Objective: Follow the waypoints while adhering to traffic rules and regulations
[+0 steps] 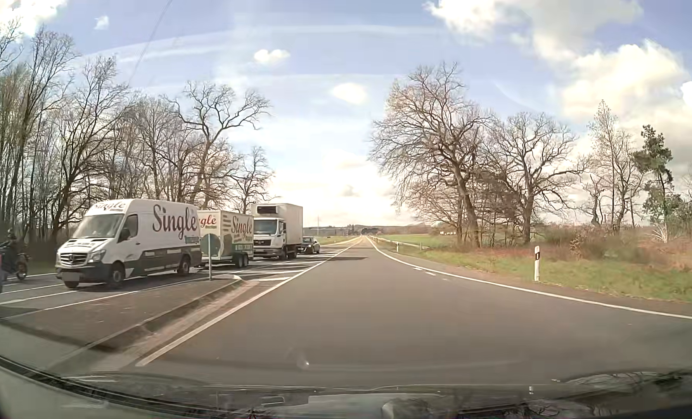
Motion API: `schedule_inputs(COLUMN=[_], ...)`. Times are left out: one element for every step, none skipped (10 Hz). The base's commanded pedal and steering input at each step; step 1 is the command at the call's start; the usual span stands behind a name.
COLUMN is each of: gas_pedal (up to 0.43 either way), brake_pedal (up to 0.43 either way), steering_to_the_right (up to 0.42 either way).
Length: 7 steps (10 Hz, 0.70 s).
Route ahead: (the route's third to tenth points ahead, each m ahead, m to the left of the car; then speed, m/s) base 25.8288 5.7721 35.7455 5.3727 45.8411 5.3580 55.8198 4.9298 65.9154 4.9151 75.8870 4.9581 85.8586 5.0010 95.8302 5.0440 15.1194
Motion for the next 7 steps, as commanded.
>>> schedule_inputs(gas_pedal=[0.713, 0.713, 0.701, 0.701, 0.701, 0.689, 0.661], brake_pedal=[0.0, 0.0, 0.0, 0.0, 0.0, 0.0, 0.0], steering_to_the_right=[-0.006, -0.005, -0.005, -0.005, -0.006, -0.006, -0.006])
